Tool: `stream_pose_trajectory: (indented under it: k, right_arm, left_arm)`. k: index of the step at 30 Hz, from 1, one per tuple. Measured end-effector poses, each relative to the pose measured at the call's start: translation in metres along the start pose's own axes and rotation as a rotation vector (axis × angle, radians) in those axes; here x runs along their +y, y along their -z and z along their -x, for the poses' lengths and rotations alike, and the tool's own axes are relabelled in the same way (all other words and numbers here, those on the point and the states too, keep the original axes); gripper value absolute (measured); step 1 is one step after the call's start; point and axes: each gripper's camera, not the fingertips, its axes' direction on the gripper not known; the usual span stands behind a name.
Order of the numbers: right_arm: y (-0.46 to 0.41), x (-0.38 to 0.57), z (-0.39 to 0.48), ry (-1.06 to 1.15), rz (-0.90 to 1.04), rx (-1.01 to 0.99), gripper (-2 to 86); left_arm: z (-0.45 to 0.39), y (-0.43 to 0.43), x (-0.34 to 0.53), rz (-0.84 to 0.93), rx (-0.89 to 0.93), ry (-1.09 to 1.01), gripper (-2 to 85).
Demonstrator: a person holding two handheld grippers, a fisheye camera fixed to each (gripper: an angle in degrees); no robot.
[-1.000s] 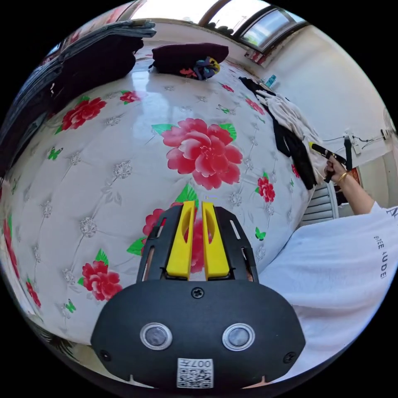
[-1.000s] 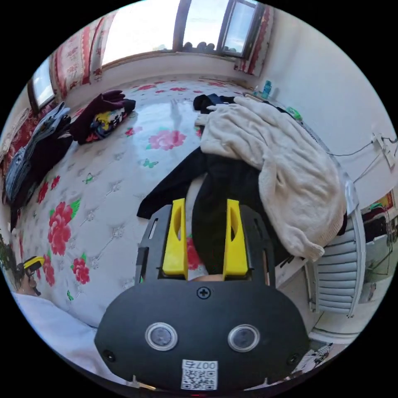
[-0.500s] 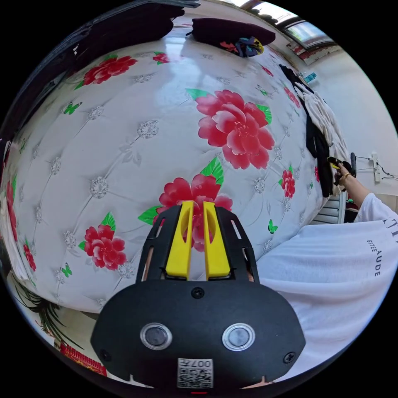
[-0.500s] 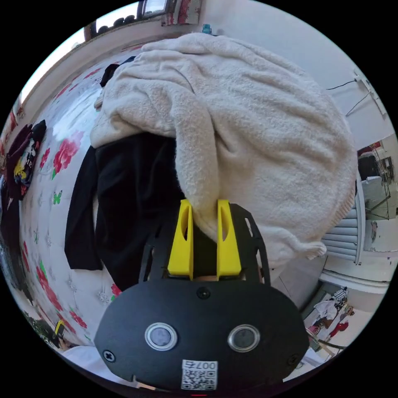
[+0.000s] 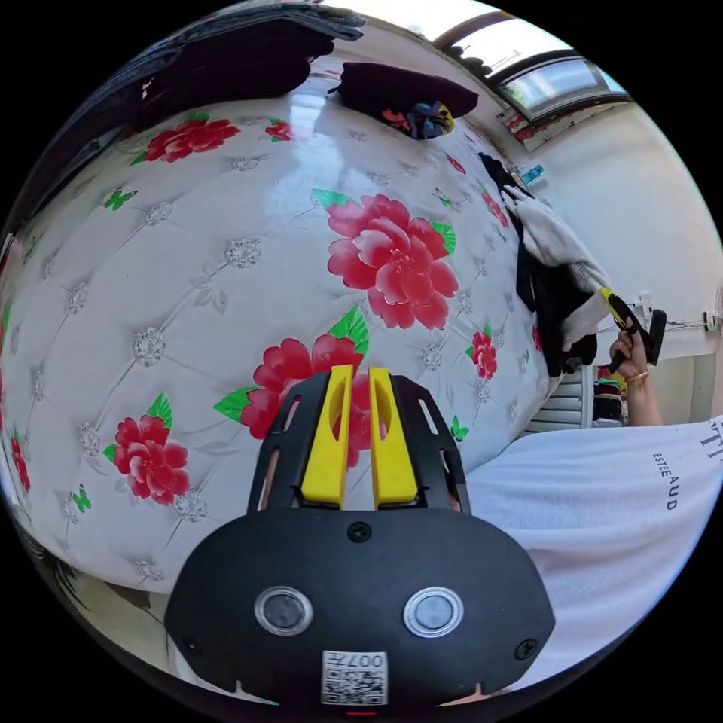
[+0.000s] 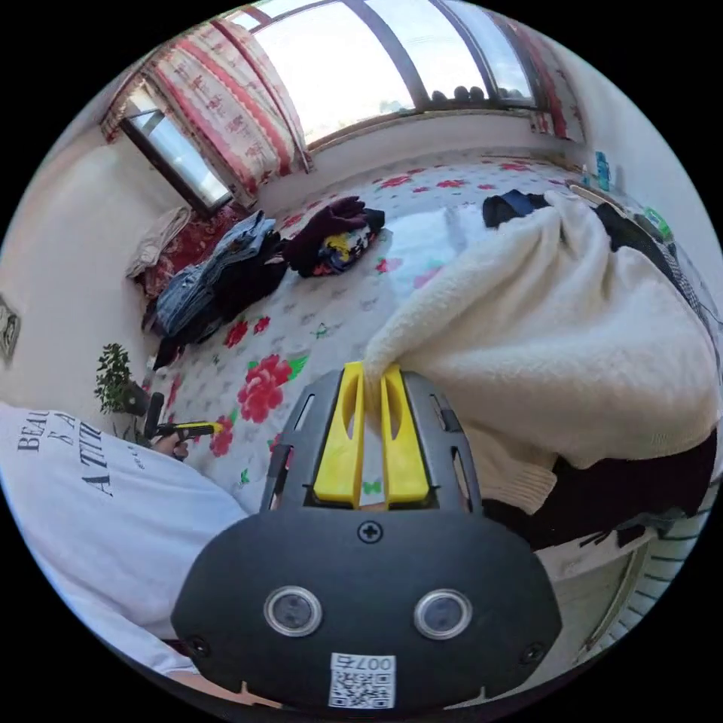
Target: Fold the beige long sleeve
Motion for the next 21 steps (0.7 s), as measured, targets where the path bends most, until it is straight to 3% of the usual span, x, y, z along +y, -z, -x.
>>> stream_pose_trajectory:
  k: [5, 10, 15, 21]
  right_arm:
    - [-0.082, 0.028, 0.169, 0.382, 0.219, -0.485, 0.8]
    - [-0.151, 0.085, 0.313, 0.659, 0.44, -0.733, 1.9]
    - [-0.143, 0.126, 0.343, 0.795, 0.401, -0.663, 3.6]
    - [-0.13, 0.135, 0.22, 0.39, 0.262, -0.354, 5.2]
  left_arm:
    - [0.011, 0.046, 0.036, -0.132, 0.058, -0.005, 5.0]
    - [0.048, 0.091, 0.085, -0.232, 0.049, 0.072, 5.1]
    - [0.102, 0.14, 0.146, -0.338, 0.012, 0.233, 4.3]
    - [0.144, 0.18, 0.198, -0.443, 0.006, 0.361, 4.4]
